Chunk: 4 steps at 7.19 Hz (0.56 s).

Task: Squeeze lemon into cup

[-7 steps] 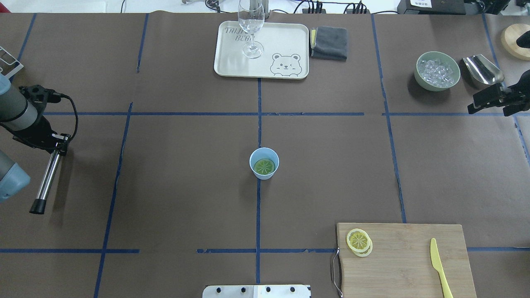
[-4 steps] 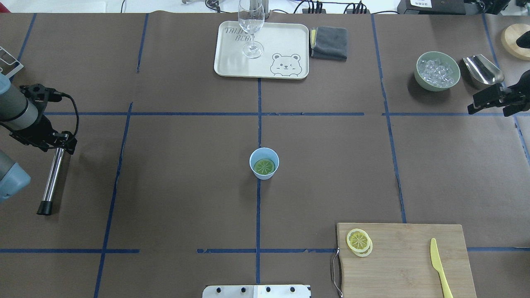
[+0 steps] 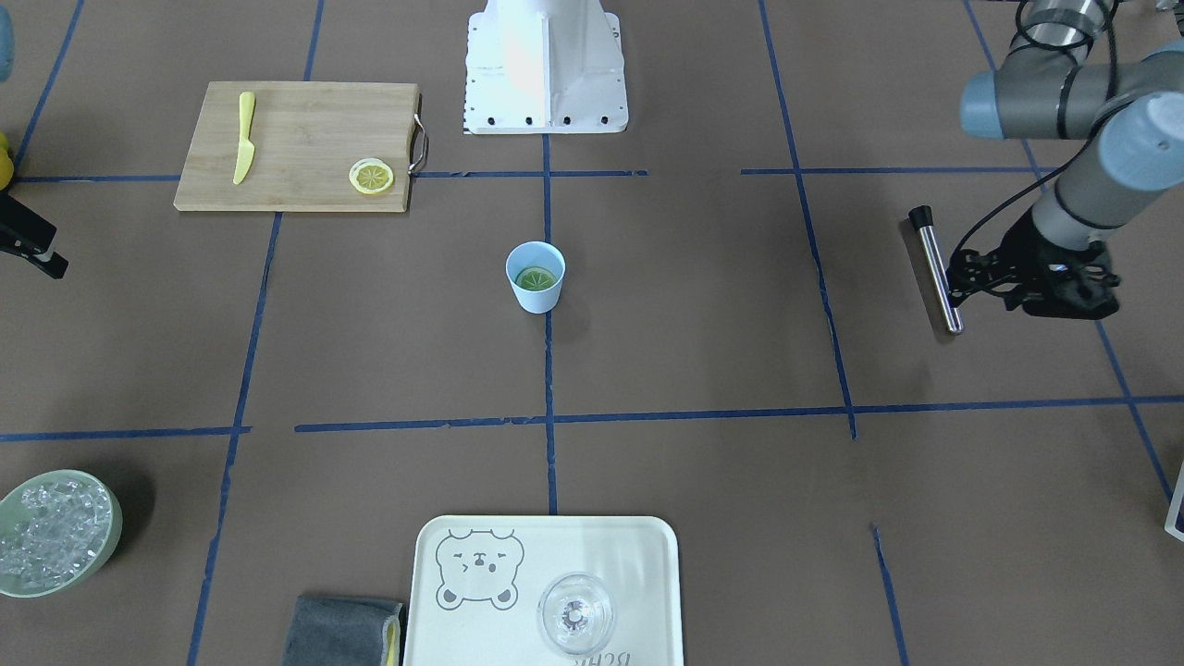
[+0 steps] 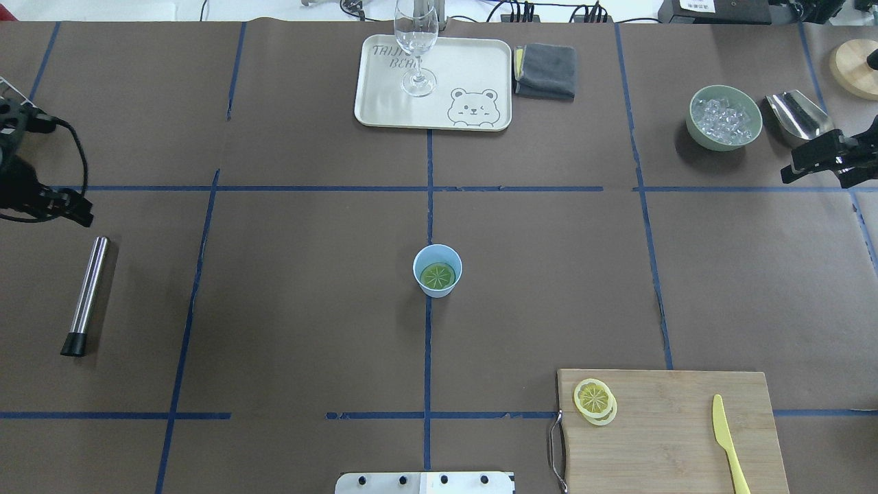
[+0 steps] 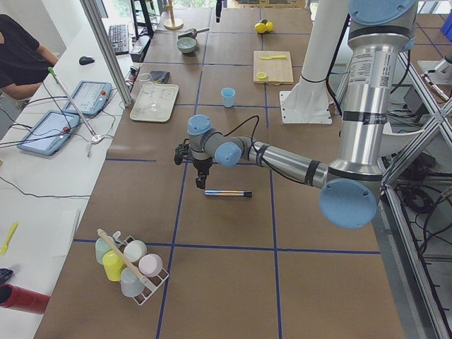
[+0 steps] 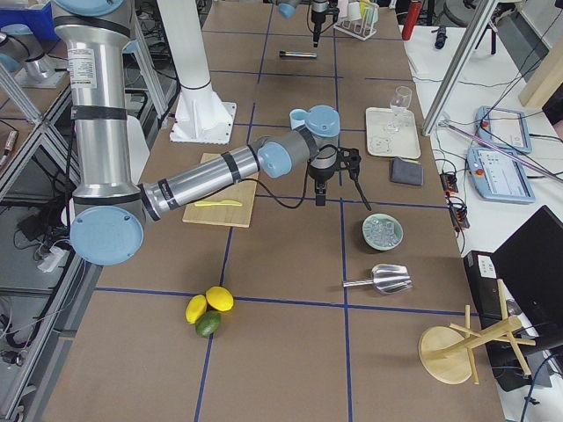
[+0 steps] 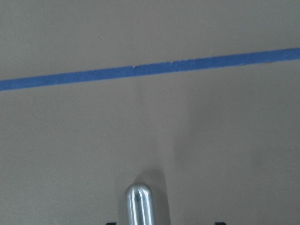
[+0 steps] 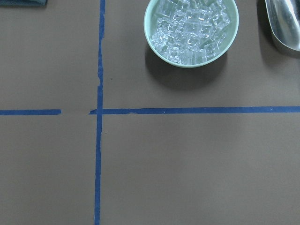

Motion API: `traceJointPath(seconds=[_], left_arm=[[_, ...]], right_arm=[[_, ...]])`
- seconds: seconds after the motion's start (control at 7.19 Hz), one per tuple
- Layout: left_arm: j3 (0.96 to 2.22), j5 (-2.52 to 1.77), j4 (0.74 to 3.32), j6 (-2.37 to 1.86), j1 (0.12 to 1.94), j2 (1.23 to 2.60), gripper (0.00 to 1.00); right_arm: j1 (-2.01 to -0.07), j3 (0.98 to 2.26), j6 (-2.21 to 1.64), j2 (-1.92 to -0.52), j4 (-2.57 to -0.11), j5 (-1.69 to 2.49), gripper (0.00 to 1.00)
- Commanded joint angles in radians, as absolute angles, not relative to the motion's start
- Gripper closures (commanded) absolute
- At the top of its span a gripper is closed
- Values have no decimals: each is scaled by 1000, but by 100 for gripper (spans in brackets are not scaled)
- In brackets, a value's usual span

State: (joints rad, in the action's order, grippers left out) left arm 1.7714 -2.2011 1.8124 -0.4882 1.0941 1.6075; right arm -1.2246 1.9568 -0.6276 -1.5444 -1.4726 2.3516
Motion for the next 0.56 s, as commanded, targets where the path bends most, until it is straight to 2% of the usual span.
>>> traceJointPath(seconds=[0.0, 0.14, 0.28, 0.42], left_arm=[[1781, -2388, 1803, -80, 1388, 1504, 17], [1767, -2388, 1798, 13, 1479, 1482, 15], [1728, -2387, 1795, 50, 1555, 1471, 0], [1697, -2387, 1773, 114, 1586, 1471, 0]], right_arm=[[-1275, 1951, -528, -1554, -1520, 2370, 0], [-1308, 1945, -390, -1552, -1616, 2364, 0], [-1356, 1927, -241, -1549, -1696, 2359, 0], [-1386, 1922, -154, -1552, -1738, 2349, 0]])
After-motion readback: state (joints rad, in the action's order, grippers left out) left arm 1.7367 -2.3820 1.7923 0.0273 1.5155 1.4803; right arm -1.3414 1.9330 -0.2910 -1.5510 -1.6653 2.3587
